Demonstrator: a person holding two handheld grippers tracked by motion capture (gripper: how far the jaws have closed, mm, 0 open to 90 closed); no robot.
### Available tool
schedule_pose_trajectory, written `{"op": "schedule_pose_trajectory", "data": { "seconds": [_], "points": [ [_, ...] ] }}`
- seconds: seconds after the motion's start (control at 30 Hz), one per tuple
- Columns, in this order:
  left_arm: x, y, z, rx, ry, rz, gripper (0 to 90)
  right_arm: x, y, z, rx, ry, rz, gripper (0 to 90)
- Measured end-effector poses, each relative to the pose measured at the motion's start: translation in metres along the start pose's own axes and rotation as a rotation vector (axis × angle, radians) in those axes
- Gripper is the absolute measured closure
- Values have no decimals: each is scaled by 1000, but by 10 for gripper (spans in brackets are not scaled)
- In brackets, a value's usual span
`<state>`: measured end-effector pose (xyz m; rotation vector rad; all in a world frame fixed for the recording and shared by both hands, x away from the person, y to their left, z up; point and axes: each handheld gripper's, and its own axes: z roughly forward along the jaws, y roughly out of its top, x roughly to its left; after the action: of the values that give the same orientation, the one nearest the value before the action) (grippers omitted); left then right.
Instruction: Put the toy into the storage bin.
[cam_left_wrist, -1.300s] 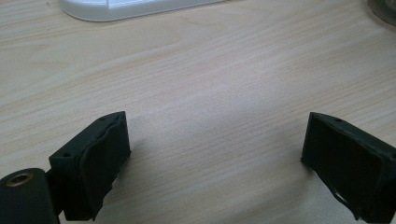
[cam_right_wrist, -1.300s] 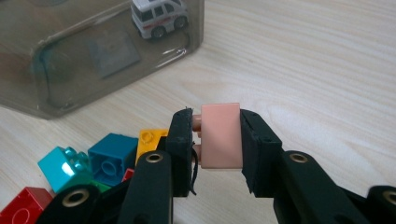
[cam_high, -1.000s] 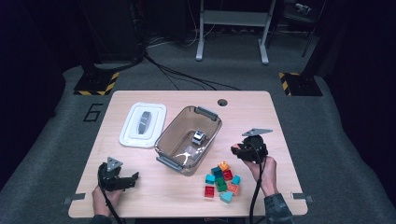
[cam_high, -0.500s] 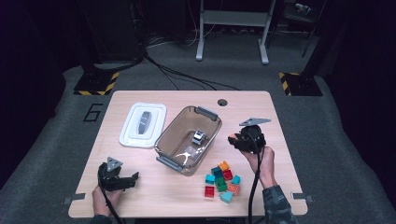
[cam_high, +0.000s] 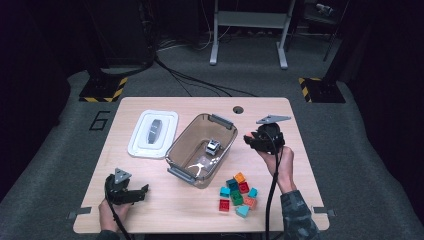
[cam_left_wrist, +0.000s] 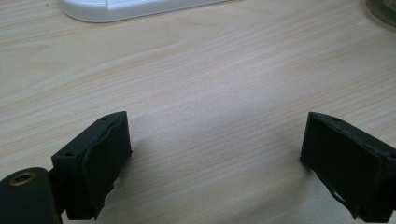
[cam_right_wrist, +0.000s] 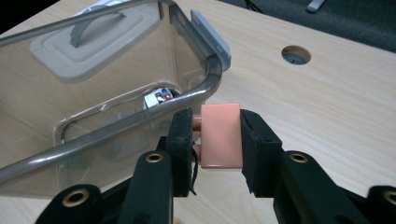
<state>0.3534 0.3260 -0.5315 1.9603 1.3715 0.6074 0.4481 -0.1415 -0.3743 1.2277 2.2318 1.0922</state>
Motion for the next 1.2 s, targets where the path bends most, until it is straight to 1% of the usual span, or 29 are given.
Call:
{"op": "schedule_pose_trajectory", "data": {
  "seconds": [0.07, 0.13, 0.23, 0.3, 0.33, 0.43, 0.67, 0.83, 0.87, 0.9, 0.93, 0.97, 1.0, 1.07, 1.13, 1.17, 1.2],
  "points": [
    [0, 0, 0, -1, 0, 0, 82, 0, 5, -1, -6, -5, -7, 676],
    [0, 0, -1, 6, 0, 3, 83, -1, 9, -2, -14, 0, 6, 676],
    [0, 0, -1, 5, -3, 2, 89, -1, 16, -2, -29, 1, 0, 676],
    [0, 0, -1, 5, -3, 2, 89, -1, 22, -2, -35, 4, 10, 676],
    [0, 0, -1, 5, -3, 3, 89, -1, 24, -1, -39, 2, 0, 676],
    [0, 0, -1, 5, -3, 2, 89, 2, 31, 2, -52, 6, -6, 676],
    [0, 0, -1, 5, -3, 2, 89, 9, 44, 17, -41, 19, -54, 676],
    [0, 0, -1, 5, -3, 3, 89, 15, 51, 32, -22, 28, -83, 676],
    [0, 0, -1, 5, -3, 3, 89, 16, 52, 35, -21, 35, -85, 675],
    [0, 0, -1, 5, -3, 2, 89, 19, 52, 40, -7, 43, -78, 675],
    [0, 0, -1, 5, -3, 3, 89, 19, 52, 44, -4, 51, -96, 675],
    [0, 0, -1, 5, -3, 3, 89, 21, 52, 46, 13, 59, -74, 675],
    [0, 0, -1, 5, -3, 3, 89, 22, 52, 49, 12, 60, -84, 675],
    [0, 0, -1, 5, -3, 3, 90, 23, 51, 54, 26, 50, -99, 675],
    [0, 0, -1, 5, -4, 4, 90, 26, 49, 59, 46, 44, -90, 675],
    [0, 0, -1, 5, -4, 4, 92, 26, 48, 61, 59, 42, -101, 675],
    [0, 0, -1, 4, -4, 3, 93, 26, 47, 61, 62, 34, -101, 674]
  ]
}}
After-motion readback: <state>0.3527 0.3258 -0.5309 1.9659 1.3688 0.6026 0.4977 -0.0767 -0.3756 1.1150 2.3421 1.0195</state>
